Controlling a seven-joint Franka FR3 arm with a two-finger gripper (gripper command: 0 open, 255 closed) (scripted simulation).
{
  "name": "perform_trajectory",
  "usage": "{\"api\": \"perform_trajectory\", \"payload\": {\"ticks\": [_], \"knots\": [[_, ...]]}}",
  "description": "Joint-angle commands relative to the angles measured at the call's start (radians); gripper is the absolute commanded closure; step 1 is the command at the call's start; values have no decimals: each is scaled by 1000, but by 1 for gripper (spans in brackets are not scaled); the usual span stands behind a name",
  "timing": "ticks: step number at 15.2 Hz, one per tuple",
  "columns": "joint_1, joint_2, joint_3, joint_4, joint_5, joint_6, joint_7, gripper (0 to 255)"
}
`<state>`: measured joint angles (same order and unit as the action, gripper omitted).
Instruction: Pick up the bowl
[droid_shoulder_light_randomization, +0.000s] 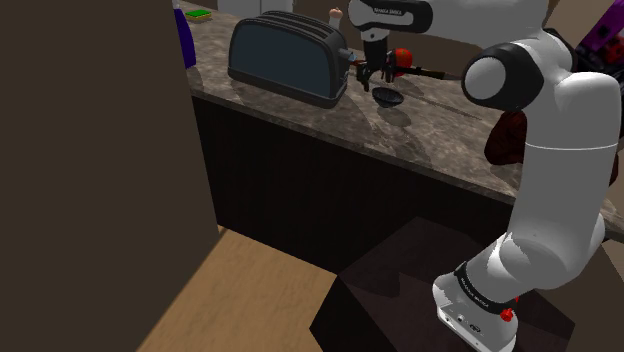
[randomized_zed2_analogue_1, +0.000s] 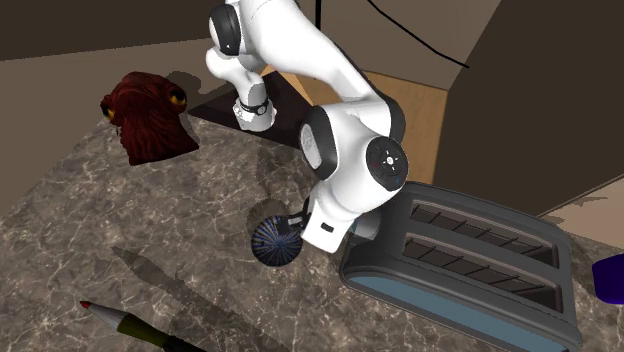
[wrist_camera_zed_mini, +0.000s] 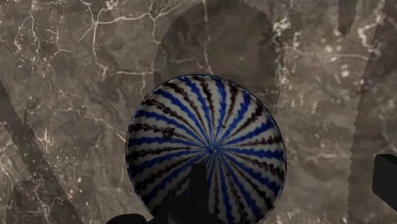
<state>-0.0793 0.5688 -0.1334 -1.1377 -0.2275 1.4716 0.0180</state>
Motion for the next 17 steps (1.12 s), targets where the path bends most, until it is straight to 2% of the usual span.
{"api": "perform_trajectory", "payload": {"ticks": [1, 5, 6, 15, 17], "knots": [[0, 4, 1, -21, 0, 24, 6, 0], [0, 1, 2, -59, 0, 59, 15, 0], [0, -2, 2, -64, 0, 61, 16, 255], [0, 1, 2, -59, 0, 59, 15, 255], [0, 3, 1, -30, 0, 33, 8, 255]]}}
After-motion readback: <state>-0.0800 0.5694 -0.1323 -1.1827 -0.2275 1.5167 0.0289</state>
